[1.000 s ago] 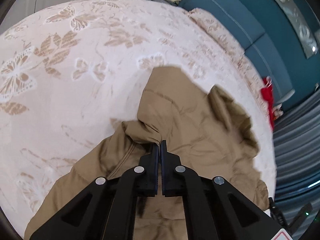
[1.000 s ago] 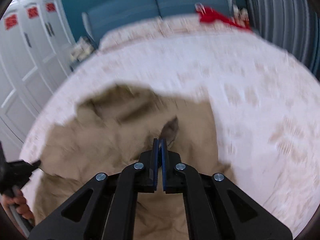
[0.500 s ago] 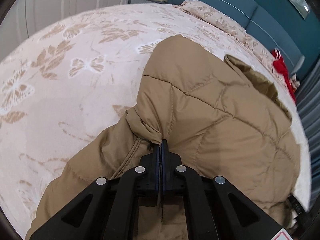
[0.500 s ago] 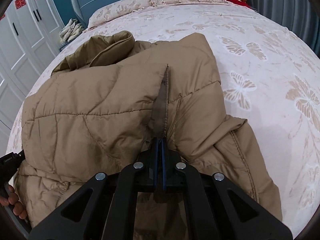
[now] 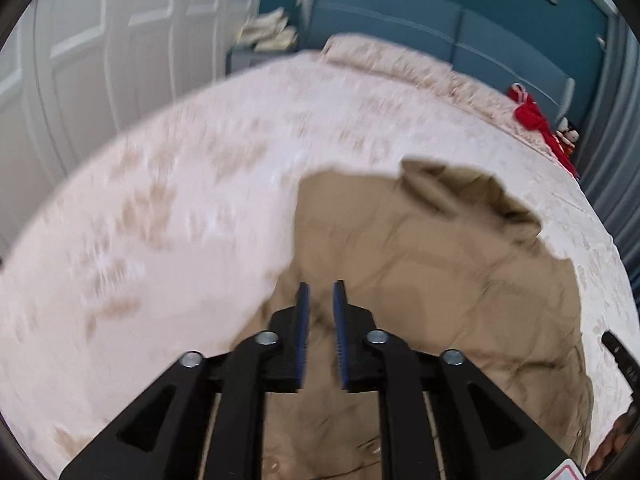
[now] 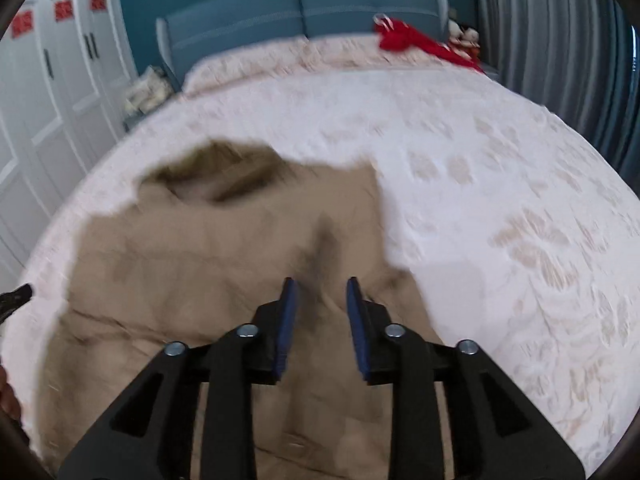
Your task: Fold large clothes
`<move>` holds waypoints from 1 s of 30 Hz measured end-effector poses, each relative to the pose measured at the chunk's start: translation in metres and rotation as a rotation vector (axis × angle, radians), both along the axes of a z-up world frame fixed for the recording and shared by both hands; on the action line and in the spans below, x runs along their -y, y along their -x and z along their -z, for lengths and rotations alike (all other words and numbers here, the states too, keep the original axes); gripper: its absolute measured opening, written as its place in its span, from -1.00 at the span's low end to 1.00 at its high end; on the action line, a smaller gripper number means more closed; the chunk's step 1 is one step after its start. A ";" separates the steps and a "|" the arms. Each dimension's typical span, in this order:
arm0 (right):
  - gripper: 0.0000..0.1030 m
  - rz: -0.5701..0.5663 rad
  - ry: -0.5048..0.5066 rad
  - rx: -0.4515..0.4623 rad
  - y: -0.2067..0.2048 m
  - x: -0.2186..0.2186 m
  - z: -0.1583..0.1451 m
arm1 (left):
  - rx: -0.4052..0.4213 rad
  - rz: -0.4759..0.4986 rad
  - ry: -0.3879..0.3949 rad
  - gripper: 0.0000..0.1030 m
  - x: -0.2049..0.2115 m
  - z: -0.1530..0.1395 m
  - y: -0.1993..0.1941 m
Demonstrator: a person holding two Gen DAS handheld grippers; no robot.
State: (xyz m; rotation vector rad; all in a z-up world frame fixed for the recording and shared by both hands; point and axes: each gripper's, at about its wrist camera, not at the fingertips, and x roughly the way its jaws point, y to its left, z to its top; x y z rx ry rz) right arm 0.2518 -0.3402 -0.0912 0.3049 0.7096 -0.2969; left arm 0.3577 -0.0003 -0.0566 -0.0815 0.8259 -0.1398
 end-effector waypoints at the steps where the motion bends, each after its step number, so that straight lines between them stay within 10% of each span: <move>1: -0.30 -0.011 -0.011 0.009 -0.006 -0.005 -0.007 | 0.019 0.027 -0.004 -0.41 0.016 -0.010 -0.004; 15: 0.36 -0.068 -0.029 -0.123 -0.078 -0.058 0.066 | -0.046 0.146 -0.108 0.51 0.134 0.078 -0.049; 30: 0.49 -0.044 0.077 -0.077 -0.073 -0.068 0.092 | 0.050 0.145 -0.152 0.55 0.134 0.112 -0.040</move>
